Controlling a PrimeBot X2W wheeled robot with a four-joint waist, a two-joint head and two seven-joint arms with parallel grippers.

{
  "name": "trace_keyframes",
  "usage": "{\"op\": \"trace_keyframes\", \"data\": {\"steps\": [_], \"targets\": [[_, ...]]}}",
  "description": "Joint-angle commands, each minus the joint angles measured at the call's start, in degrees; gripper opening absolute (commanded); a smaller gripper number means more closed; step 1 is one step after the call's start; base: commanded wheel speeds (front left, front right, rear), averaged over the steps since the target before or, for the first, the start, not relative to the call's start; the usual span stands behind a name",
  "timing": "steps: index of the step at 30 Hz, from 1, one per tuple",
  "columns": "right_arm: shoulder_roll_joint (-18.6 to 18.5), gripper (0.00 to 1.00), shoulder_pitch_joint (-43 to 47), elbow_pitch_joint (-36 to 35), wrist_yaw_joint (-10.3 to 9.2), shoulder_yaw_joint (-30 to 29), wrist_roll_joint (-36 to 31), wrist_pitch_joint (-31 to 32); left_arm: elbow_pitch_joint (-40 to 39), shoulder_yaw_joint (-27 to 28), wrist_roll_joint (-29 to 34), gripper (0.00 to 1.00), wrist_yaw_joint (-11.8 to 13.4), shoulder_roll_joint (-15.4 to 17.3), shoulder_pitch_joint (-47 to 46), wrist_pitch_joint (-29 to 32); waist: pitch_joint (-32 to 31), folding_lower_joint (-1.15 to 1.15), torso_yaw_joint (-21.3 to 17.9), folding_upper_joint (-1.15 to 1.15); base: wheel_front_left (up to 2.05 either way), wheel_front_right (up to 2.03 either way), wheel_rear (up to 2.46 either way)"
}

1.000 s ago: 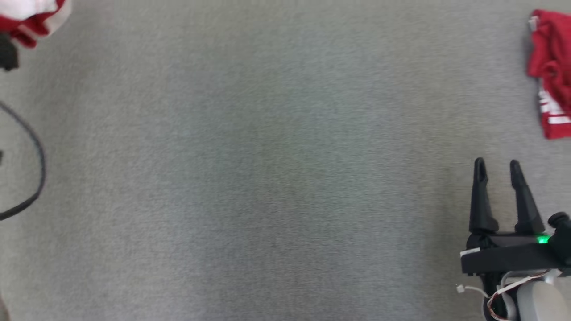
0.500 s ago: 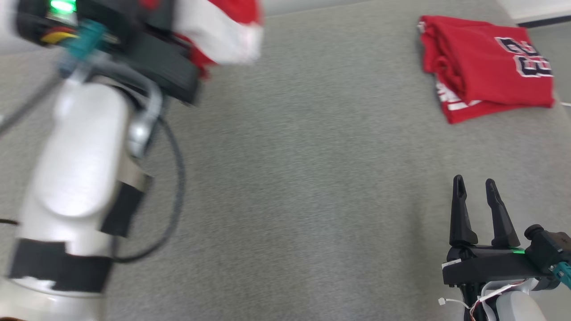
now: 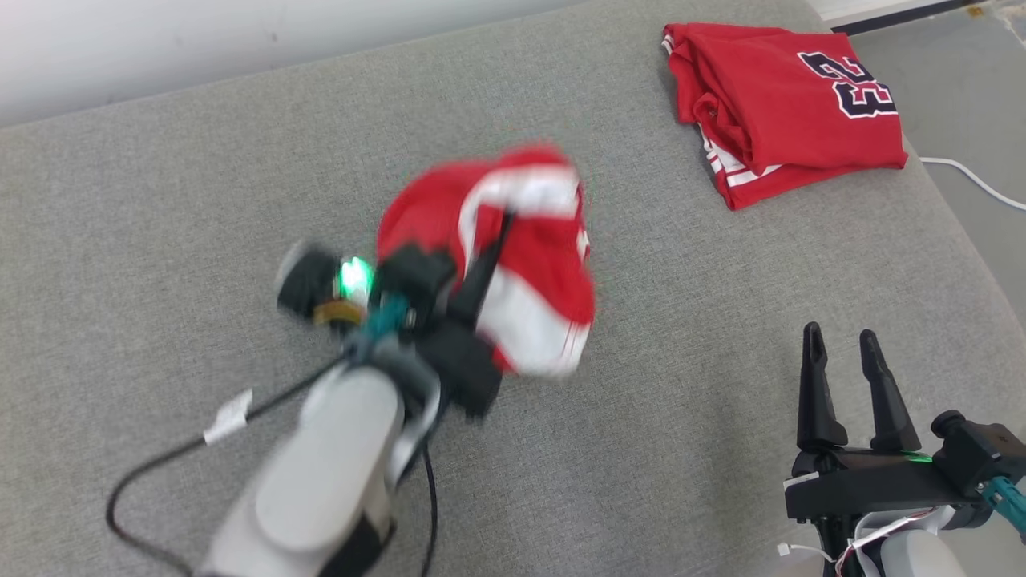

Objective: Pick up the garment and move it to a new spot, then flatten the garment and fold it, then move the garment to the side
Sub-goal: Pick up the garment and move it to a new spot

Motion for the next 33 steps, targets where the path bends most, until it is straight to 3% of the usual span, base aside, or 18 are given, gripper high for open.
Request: {"op": "trace_keyframes", "data": {"steps": [1, 5, 6, 7, 12, 20, 25, 33], "targets": [[0.16, 1.0, 0.32, 0.03, -0.17, 0.22, 0.33, -0.26, 0.78, -0.01, -1.08, 0.0, -0.02, 0.17, 2.36, -0.4, 0.0, 0.0, -0.04, 0.0, 0.0, 0.0, 0.0], [0.16, 1.0, -0.22, 0.25, -0.17, 0.48, 0.94, -0.27, 4.18, -1.27, -0.66, 0.0, 1.2, 0.93, 9.12, -2.42, -0.04, 0.0, 0.46, 0.0, 0.0, 0.0, 0.0], [0.17, 1.0, -0.27, 0.27, -0.17, 0.6, 0.83, -0.27, 4.67, -1.64, -0.3, 0.57, 1.5, 1.07, 10.16, -3.12, -0.14, 0.0, 0.72, 0.0, 0.0, 0.0, 0.0], [0.16, 1.0, -0.22, 0.27, -0.17, 0.51, 0.54, -0.27, 4.92, -1.94, -0.44, 1.0, 1.48, 0.82, 11.19, -3.72, -0.34, 0.0, 1.13, 0.0, 0.0, 0.0, 0.0], [0.13, 1.0, 0.65, 0.39, -0.17, -0.28, -0.92, -0.27, 2.6, -2.94, -0.86, 1.0, 1.76, -0.2, 13.93, -6.57, -2.31, 0.0, 3.57, 0.0, 0.0, 0.0, 0.0], [-0.58, 1.0, 2.67, 0.35, -0.17, -1.27, -2.4, -0.27, -7.92, -2.25, -2.63, 1.0, 2.59, -0.86, 17.44, -7.92, -6.31, 0.0, 7.99, 0.0, 0.0, 0.0, 0.0], [-1.31, 1.0, 3.5, 0.3, -0.17, -1.92, -2.67, -0.26, -12.42, 0.85, -3.33, 1.0, 4.73, 0.92, 18.9, -7.97, -8.41, 0.0, 10.34, 0.0, 0.0, 0.0, 0.0], [-2.5, 1.0, 5.33, 0.75, -0.17, -1.62, -2.96, -0.27, -16.73, 11.9, -5.6, 1.0, 9.59, 8.04, 25.83, -8.03, -13.27, 0.0, 14.27, 0.0, 0.0, 0.0, 0.0]]}}
